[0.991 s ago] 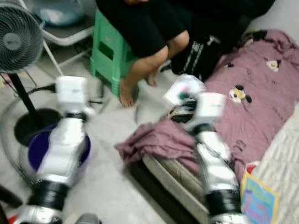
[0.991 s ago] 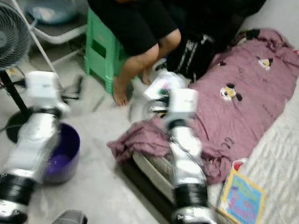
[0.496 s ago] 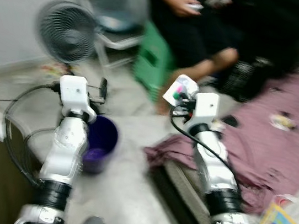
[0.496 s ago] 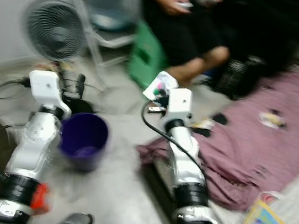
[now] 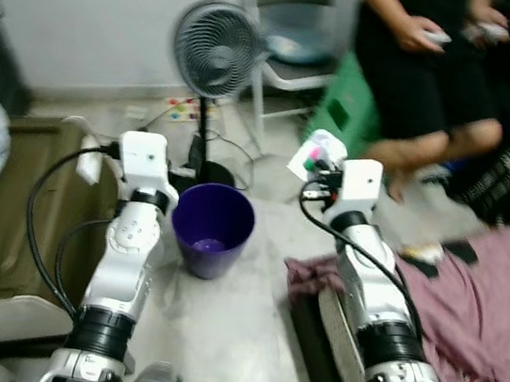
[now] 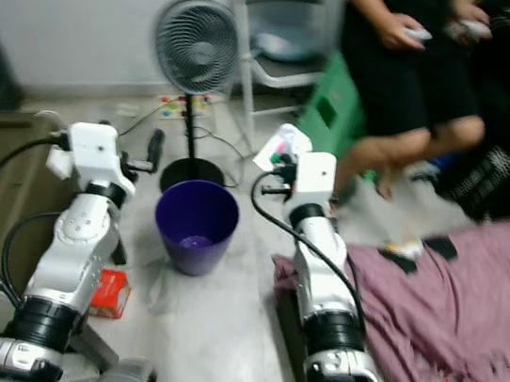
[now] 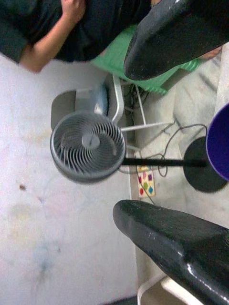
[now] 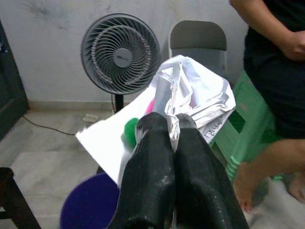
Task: Clean up the room
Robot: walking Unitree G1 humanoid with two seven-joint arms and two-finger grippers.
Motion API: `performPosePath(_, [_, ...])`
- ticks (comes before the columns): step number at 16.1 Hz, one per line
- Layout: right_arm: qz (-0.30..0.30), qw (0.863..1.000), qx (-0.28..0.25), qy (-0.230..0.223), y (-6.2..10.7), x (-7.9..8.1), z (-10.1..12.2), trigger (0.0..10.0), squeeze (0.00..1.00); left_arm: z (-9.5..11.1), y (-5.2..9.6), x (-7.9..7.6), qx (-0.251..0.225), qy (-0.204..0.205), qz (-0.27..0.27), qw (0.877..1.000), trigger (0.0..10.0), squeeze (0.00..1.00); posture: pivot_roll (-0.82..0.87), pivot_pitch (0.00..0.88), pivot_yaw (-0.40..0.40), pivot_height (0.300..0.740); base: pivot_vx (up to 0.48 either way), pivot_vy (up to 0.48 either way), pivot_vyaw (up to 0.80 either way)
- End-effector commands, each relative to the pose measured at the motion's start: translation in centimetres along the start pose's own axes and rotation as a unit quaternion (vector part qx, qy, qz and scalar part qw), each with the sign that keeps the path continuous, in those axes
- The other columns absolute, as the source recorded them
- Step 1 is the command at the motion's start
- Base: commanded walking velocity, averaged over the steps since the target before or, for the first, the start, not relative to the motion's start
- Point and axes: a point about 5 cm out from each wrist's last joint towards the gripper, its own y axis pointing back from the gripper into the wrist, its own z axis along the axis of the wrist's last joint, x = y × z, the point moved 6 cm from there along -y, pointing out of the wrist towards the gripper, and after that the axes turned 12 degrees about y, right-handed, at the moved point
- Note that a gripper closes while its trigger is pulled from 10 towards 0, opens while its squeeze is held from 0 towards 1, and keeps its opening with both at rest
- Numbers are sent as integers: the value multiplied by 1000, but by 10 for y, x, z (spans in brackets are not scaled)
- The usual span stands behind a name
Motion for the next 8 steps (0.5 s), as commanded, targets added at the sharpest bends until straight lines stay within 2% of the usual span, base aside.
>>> performPosePath(1, [-1,1000,-5,-6,-2,2,3,10000,0,2,-1,2,-1,0,-2,1000,10000,0,67,0,-72,740,0,0,0])
performPosePath(7, [0,1000,-4,-6,-2,2,3,10000,0,4,0,-3,-7,12,-17,1000,10000,0,67,0,-72,740,0,0,0])
performPosePath(8, [0,1000,-4,-5,-2,2,3,10000,0,4,0,-3,-7,12,-20,1000,10000,0,67,0,-72,740,296,0,0])
